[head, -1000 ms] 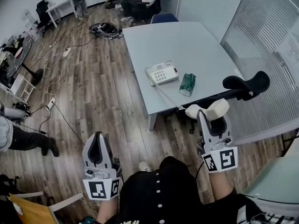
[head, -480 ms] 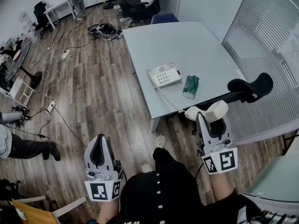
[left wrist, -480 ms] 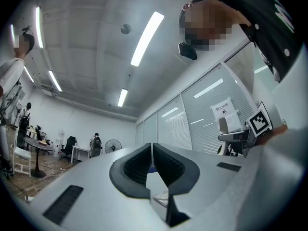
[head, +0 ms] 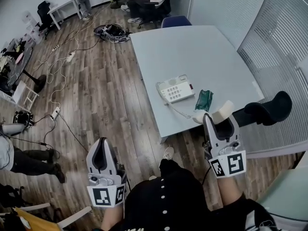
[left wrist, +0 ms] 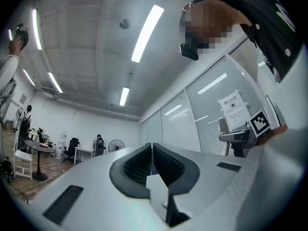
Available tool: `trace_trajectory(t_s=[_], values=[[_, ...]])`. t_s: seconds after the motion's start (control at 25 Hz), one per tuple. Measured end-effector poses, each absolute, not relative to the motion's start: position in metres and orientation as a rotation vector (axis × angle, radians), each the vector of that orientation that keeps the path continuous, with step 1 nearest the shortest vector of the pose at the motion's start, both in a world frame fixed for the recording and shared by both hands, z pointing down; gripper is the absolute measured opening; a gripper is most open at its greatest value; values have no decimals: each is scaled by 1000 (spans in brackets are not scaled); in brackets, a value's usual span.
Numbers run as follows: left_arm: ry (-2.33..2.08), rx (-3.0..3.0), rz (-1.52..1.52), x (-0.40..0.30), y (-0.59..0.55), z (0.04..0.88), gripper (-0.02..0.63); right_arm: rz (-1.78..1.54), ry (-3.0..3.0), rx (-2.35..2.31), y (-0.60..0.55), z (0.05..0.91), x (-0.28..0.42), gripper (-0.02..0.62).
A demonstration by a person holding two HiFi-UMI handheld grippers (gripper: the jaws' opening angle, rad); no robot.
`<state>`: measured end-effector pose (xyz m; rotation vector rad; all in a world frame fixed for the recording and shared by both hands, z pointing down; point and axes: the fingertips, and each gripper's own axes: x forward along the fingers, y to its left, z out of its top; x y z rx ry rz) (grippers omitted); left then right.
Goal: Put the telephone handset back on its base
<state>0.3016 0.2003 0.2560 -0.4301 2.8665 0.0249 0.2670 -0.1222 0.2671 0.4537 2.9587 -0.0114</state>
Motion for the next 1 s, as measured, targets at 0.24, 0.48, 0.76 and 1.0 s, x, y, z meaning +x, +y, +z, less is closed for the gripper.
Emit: trace_trajectory(t_s=[0.24, 0.48, 0.76, 1.0], values=[[2868, -406, 19, 251, 194, 254, 18, -20, 2946, 495, -124, 265, 211, 233], [2867, -363, 10, 207, 187, 250, 18, -36, 2935, 563, -124, 268, 161, 233], [2886, -273, 7, 178, 188, 252, 18, -59, 2926, 654, -115, 266, 114, 232], [2925, -200, 3, 167, 204, 261, 18, -72, 2942, 699, -97, 273, 82, 233]])
